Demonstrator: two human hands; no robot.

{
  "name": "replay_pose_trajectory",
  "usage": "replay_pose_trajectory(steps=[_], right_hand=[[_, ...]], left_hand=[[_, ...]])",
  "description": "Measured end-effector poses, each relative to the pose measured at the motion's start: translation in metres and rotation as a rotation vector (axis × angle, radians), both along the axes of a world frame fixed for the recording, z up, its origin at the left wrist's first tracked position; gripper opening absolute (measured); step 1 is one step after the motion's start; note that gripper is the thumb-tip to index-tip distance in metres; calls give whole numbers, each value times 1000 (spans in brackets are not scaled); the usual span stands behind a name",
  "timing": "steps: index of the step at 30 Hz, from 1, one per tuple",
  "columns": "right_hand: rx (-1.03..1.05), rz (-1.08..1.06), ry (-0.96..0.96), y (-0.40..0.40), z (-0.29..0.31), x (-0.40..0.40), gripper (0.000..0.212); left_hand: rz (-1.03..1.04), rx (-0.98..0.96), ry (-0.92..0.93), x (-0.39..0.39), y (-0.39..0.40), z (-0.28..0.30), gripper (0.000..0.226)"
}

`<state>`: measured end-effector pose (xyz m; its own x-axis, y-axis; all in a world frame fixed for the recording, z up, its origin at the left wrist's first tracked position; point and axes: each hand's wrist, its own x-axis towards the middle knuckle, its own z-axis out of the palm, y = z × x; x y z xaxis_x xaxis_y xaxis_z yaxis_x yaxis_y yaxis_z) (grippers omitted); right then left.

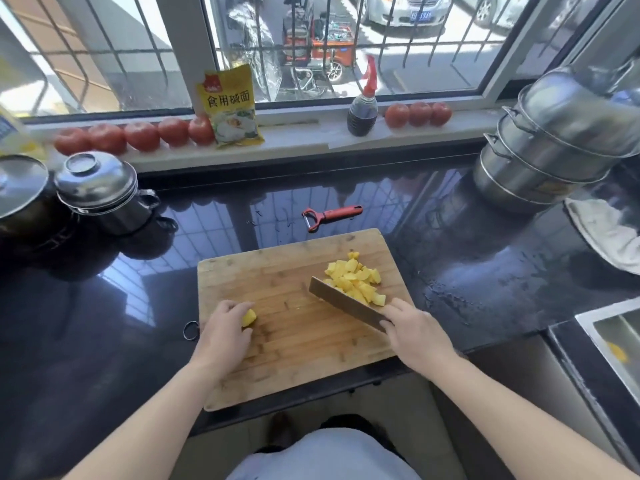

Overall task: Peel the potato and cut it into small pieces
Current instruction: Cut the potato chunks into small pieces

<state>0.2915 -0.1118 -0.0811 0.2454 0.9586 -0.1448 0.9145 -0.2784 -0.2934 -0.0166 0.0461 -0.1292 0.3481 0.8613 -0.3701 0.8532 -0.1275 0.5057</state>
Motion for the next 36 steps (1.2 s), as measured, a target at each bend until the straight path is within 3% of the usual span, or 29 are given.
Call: replay_pose_trajectory(steps=[4, 8, 15, 22, 25, 29, 33, 36], right_hand=[[-9, -17, -6, 8, 5, 17, 13], [20, -4, 113, 6, 6, 0, 14], [-17, 143, 242, 20, -10, -64, 13], [-7, -51, 181, 27, -11, -12, 8], [4, -69, 181, 29, -4, 0, 6], [106, -52, 205, 40, -16, -7, 7], [169, -74, 256, 47, -26, -24, 13], [179, -140, 324, 46, -32, -33, 12]], left_hand=[[32, -18, 23, 17, -5, 0, 37], [32, 11, 2, 40, -40, 0, 31], [341, 11, -60, 33, -81, -18, 24], [470, 74, -220, 57, -87, -28, 20], [376, 186, -259, 67, -82, -35, 29], [67, 382, -259, 54, -76, -55, 53], [-237, 569, -178, 37, -65, -61, 42], [-288, 617, -148, 38, -53, -54, 42]])
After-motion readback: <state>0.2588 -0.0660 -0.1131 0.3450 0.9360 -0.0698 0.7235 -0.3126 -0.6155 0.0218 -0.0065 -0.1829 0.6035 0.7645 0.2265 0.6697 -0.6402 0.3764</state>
